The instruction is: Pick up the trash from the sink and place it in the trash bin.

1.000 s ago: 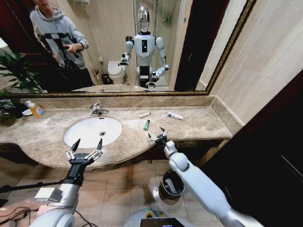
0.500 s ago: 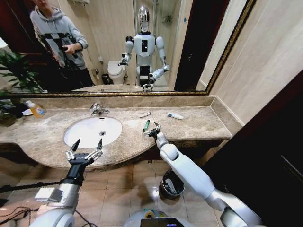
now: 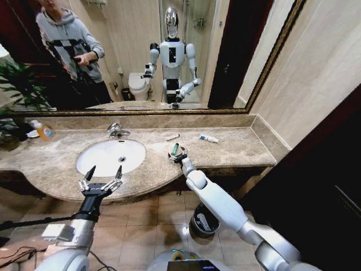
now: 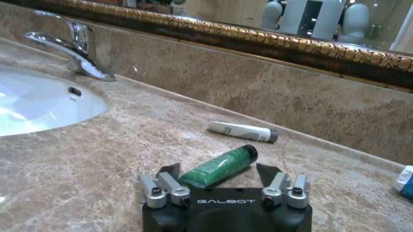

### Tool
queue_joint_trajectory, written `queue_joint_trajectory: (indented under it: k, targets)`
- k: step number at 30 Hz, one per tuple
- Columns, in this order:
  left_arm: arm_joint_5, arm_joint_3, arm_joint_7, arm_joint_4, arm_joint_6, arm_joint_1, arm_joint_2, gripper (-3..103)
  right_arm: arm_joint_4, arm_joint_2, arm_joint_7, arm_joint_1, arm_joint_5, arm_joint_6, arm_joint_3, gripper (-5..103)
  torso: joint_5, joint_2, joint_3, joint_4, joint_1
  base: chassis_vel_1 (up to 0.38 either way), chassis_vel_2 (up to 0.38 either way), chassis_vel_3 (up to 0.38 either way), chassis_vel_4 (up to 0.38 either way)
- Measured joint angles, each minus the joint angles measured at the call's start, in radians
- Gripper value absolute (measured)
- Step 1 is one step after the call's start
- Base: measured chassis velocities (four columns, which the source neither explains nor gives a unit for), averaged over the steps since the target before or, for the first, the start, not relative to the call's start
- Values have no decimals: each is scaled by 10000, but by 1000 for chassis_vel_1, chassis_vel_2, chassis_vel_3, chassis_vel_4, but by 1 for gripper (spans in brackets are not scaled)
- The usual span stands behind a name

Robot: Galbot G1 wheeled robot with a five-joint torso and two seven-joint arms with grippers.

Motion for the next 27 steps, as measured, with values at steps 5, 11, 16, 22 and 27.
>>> queue_joint_trajectory:
  k: [5, 11, 16, 22, 27]
  targets:
    - [0, 0, 0, 0, 0, 0, 0, 100, -63, -10, -21, -5, -3, 64, 78, 63, 0, 0, 0, 1, 0, 0, 0, 0, 0]
    - [0, 0, 0, 0, 0, 0, 0, 100, -37, -139, -35, -45, 39, 102, 152, 36, 1, 2, 0, 0, 0, 0, 0, 0, 0]
    - [0, 0, 0, 0, 0, 0, 0, 100, 23, -165, -34, -74, 67, 104, 180, 20, 1, 2, 0, 0, 0, 0, 0, 0, 0]
    - [0, 0, 0, 1, 0, 0, 0, 100, 69, -166, -23, -106, 78, 119, 191, 4, 1, 2, 0, 0, 0, 0, 0, 0, 0]
    - [0, 0, 0, 0, 0, 0, 0, 100, 203, -206, 4, -149, 112, 130, 204, 0, 1, 1, 0, 0, 0, 0, 0, 0, 0]
